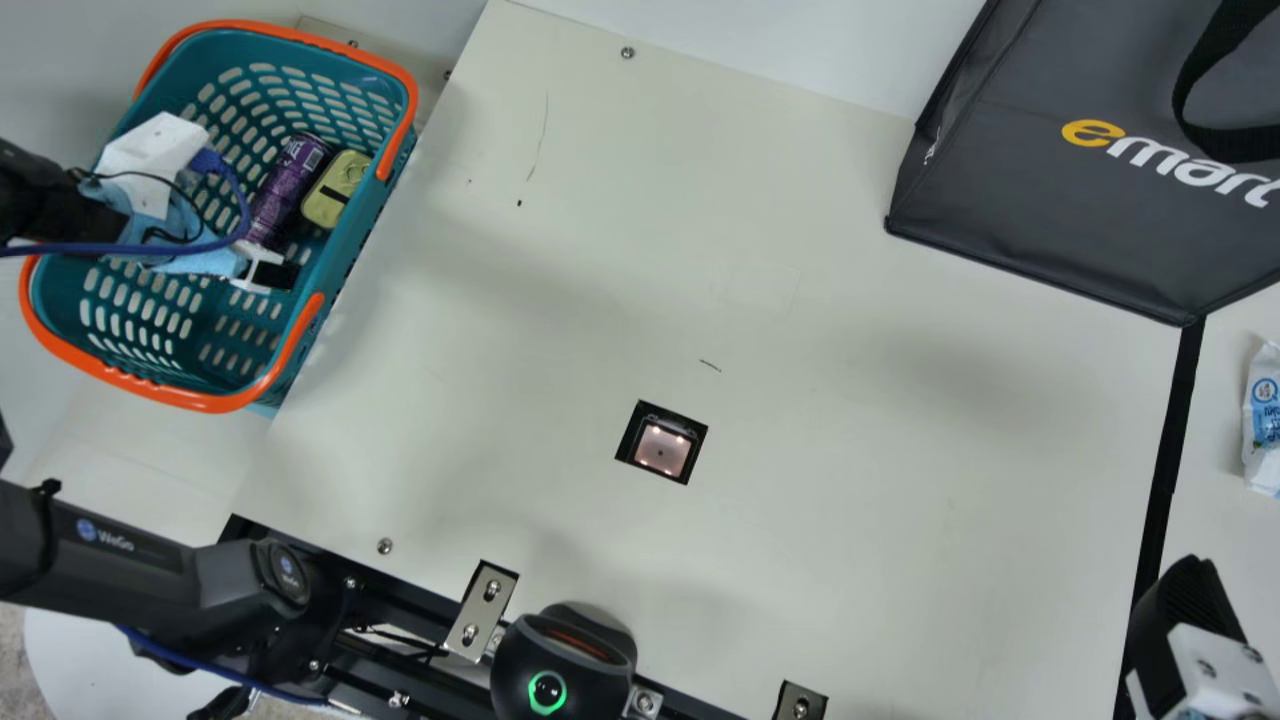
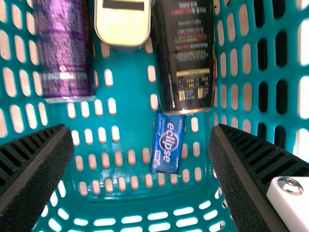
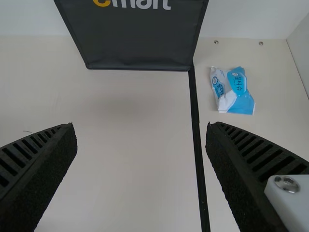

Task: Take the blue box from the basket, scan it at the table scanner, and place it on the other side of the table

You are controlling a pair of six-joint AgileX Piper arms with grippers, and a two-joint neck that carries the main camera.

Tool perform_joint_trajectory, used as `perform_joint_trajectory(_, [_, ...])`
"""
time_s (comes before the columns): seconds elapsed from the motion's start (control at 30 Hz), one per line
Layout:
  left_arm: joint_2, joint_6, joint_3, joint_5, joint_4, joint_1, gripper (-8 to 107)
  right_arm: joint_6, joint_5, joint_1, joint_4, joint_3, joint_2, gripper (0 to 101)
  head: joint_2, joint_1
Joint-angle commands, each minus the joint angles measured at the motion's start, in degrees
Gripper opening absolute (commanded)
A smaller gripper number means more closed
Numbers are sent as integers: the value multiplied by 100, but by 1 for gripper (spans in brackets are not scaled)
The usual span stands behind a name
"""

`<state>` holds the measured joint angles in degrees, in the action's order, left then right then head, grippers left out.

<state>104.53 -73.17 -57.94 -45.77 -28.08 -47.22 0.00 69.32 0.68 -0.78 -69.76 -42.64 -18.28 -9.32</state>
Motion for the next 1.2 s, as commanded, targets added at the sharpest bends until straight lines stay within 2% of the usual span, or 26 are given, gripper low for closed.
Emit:
perform_joint_trajectory(0.0, [22, -241, 70, 33, -52, -76, 90, 0, 0, 0, 0, 0, 0, 95, -14, 140])
perform_joint_trajectory(0.67, [324, -1751, 597, 145, -506, -695, 90, 0, 7, 0, 0, 0, 0, 95, -14, 140])
perform_joint_trajectory(1.17, [694, -2267, 735, 553, -726, -578, 90, 0, 7, 0, 0, 0, 0, 95, -14, 140])
